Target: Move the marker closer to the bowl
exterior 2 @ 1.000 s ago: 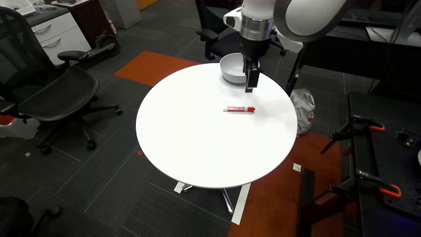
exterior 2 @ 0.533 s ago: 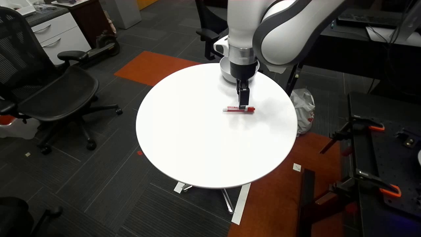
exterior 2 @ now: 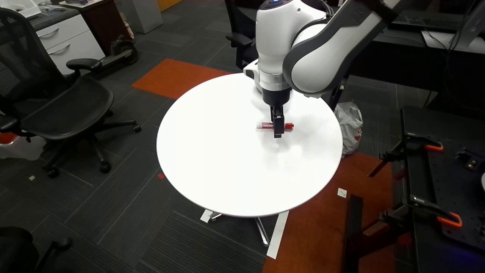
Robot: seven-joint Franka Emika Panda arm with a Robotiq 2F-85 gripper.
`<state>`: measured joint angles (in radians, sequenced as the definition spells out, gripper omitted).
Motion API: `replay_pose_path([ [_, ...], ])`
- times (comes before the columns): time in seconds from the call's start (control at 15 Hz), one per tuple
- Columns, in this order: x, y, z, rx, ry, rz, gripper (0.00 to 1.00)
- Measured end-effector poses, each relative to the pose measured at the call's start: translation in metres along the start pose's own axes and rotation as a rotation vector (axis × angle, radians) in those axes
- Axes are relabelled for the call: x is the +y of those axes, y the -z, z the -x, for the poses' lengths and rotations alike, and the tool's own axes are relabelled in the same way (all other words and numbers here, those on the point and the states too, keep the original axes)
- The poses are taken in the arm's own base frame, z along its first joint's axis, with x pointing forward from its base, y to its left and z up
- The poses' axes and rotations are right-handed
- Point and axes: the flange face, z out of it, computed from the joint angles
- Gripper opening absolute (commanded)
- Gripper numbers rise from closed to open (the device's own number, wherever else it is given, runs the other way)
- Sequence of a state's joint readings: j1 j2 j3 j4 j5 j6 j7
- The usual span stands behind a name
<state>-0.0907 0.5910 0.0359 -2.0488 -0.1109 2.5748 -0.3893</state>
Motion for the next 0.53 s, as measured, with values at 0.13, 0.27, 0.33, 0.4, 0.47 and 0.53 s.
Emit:
replay_pose_path([
  [0.13,0.0,-0.007,-0.001,-0.005,0.0,-0.006,0.74],
  [0.27,0.0,-0.012,-0.003,-0.009,0.001,-0.01,0.63],
  [0.33,0.0,-0.015,-0.004,-0.011,0.0,-0.011,0.56],
  [0.4,0.0,-0.017,-0.004,-0.012,0.0,-0.012,0.47],
  [0.47,0.001,-0.017,-0.005,-0.011,-0.001,-0.012,0.4],
  [0.53,0.003,-0.016,-0.006,-0.008,-0.004,-0.01,0.32],
])
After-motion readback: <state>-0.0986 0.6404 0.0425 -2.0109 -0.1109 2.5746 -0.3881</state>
